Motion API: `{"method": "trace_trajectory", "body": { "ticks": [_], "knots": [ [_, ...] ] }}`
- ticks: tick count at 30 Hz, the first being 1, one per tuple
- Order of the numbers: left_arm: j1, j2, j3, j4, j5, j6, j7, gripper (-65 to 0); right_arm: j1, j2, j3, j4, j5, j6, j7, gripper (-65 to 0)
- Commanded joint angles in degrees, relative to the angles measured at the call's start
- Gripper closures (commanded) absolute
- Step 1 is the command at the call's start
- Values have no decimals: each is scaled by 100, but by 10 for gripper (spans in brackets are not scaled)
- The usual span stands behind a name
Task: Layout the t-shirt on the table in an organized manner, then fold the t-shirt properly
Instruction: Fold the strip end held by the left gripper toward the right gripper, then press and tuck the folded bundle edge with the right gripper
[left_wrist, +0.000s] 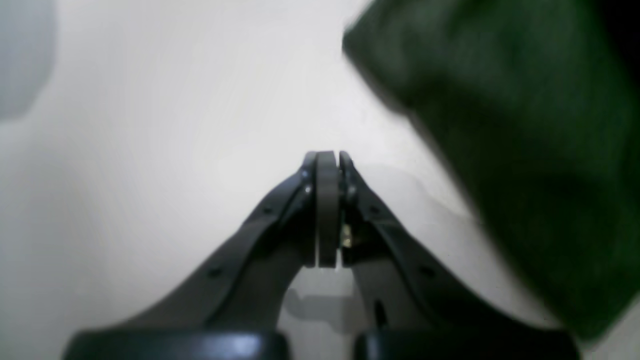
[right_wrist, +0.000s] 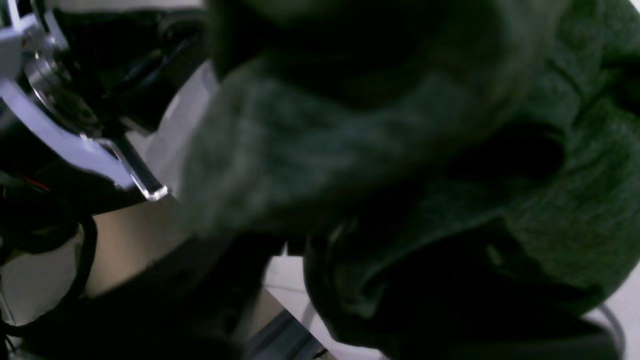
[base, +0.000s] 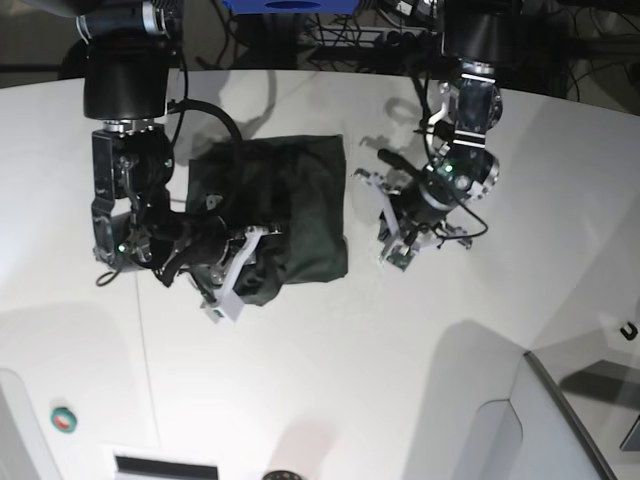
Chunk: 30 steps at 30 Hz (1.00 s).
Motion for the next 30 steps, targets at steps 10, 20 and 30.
{"method": "trace_trajectory", "body": {
  "ticks": [10,20,30],
  "knots": [
    [607,-742,-1513,925,-36,-2,909,0,127,-96,-575,90,175,-3,61,-321],
    [1240,-1428,-2823,881,-44,-19,891,0,65,-17,-1656,670,175,-3,26,-314],
    [1688,-1551,-3553,864,-62,-28,276,0,-682,554,-1155,1883,131,-601,-53,-251]
  ]
}}
